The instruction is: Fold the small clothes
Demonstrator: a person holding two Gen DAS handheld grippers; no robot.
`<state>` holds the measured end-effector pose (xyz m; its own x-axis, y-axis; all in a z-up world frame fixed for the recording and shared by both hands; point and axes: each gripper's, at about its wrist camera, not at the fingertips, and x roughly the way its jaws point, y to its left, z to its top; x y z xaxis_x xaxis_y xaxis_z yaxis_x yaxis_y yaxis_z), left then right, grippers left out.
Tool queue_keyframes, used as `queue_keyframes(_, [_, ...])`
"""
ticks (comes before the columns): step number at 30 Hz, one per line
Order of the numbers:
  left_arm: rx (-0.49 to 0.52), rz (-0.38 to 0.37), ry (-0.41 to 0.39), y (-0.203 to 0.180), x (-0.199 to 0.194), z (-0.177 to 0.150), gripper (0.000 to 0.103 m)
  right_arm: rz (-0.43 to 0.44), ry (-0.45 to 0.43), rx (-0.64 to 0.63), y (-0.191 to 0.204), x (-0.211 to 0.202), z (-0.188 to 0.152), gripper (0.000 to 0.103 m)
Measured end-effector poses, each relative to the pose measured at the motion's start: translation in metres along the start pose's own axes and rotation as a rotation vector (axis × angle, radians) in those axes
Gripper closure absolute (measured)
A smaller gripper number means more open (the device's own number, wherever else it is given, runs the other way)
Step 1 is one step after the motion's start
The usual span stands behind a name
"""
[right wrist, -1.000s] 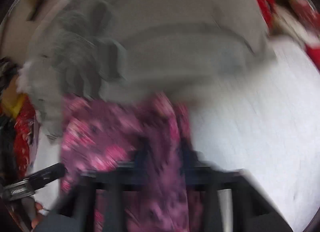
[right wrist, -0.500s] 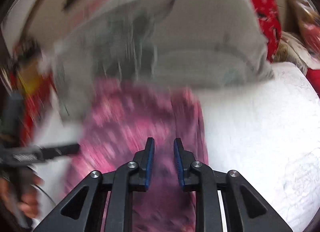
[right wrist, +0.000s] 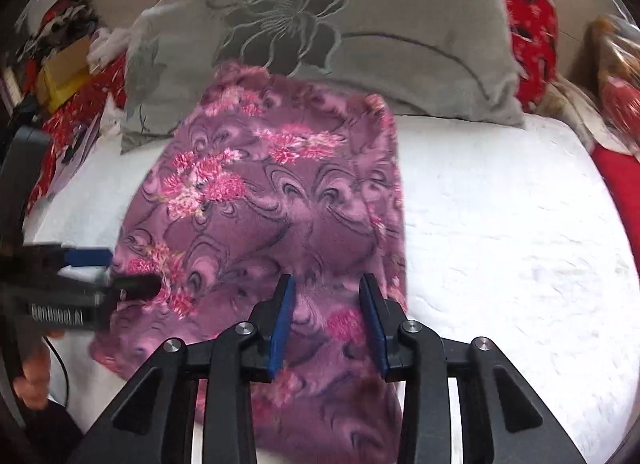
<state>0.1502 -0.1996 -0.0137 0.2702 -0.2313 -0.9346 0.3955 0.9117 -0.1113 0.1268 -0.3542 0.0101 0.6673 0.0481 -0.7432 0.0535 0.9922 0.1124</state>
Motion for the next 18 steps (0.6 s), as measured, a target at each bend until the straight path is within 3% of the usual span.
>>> queue_keyframes(2, [0.004,0.015,-0.008,-0.001,-0.004,-0.010,0.006,0.036,-0.041,0.021,-0.007,-0.016,-0.012,0.068])
queue_keyframes(6, [-0.014,0.049,0.062,0.007,0.023,-0.020,0.006,0.006,0.105,0.063,-0.026,0.009,-0.051,0.066])
queue_keyframes(7, [-0.002,0.059,0.050,0.004,0.020,-0.020,0.006,0.021,0.058,0.081,-0.029,0.004,-0.054,0.062])
queue_keyframes(8, [0.008,0.069,0.051,0.000,0.020,-0.019,0.006,0.018,0.071,0.101,-0.032,0.000,-0.053,0.058])
queue_keyframes(12, [-0.008,0.066,0.069,-0.014,0.026,-0.012,0.006,0.037,0.102,0.137,-0.039,-0.003,-0.057,0.058])
queue_keyframes(18, [0.000,0.056,0.072,0.007,0.025,0.000,0.006,0.006,0.112,0.088,-0.035,-0.010,-0.051,0.058])
